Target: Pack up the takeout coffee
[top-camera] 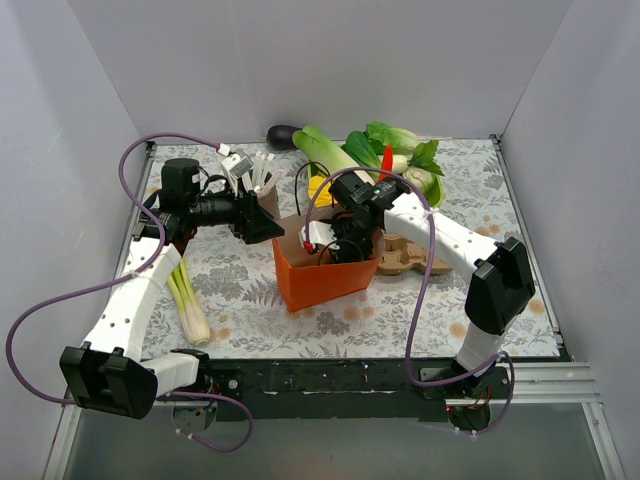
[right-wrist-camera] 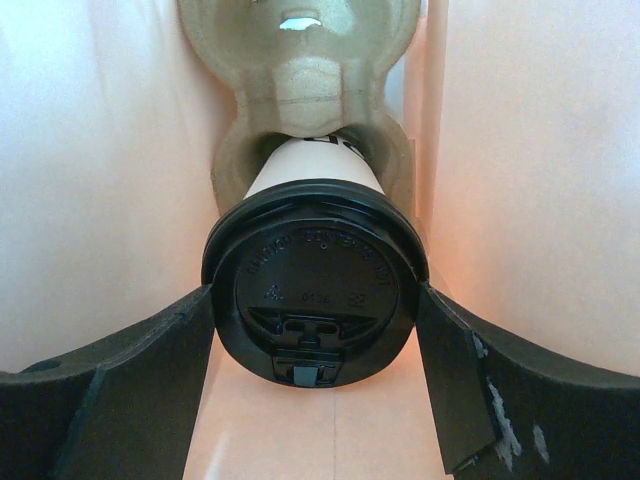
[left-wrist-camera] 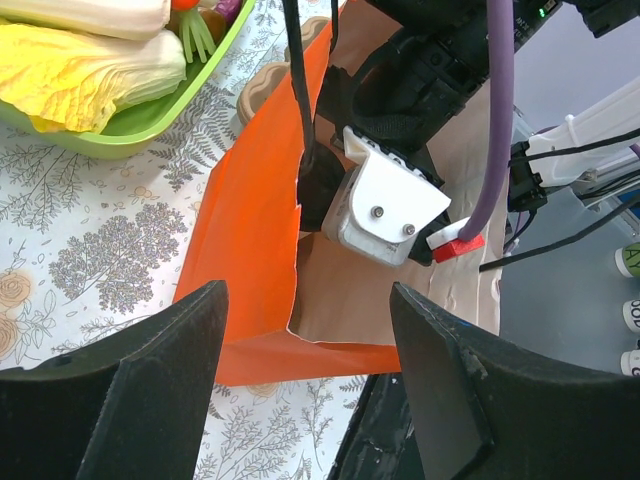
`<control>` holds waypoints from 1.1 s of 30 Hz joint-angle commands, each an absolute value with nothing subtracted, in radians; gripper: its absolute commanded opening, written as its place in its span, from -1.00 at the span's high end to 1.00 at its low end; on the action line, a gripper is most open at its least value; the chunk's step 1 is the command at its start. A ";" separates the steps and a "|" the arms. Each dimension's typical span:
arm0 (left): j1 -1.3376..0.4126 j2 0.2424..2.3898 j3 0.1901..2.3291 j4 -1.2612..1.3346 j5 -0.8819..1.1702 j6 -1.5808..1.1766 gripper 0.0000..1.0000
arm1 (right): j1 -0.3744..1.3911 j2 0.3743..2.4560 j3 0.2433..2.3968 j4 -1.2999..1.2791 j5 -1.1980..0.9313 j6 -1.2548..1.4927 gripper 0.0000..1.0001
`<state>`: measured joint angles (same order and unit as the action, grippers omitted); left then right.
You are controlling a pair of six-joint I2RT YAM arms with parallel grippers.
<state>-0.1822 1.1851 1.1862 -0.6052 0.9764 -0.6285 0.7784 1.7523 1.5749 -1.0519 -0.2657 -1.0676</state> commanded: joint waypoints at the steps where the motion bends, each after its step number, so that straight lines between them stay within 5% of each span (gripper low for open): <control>1: -0.178 1.175 1.183 -0.606 0.997 -0.623 -0.32 | 0.765 1.720 1.562 -1.002 -0.302 -1.058 0.97; 33: -0.178 1.200 1.186 -0.617 1.006 -0.612 -0.31 | 0.724 1.720 1.499 -0.939 -0.336 -1.062 0.97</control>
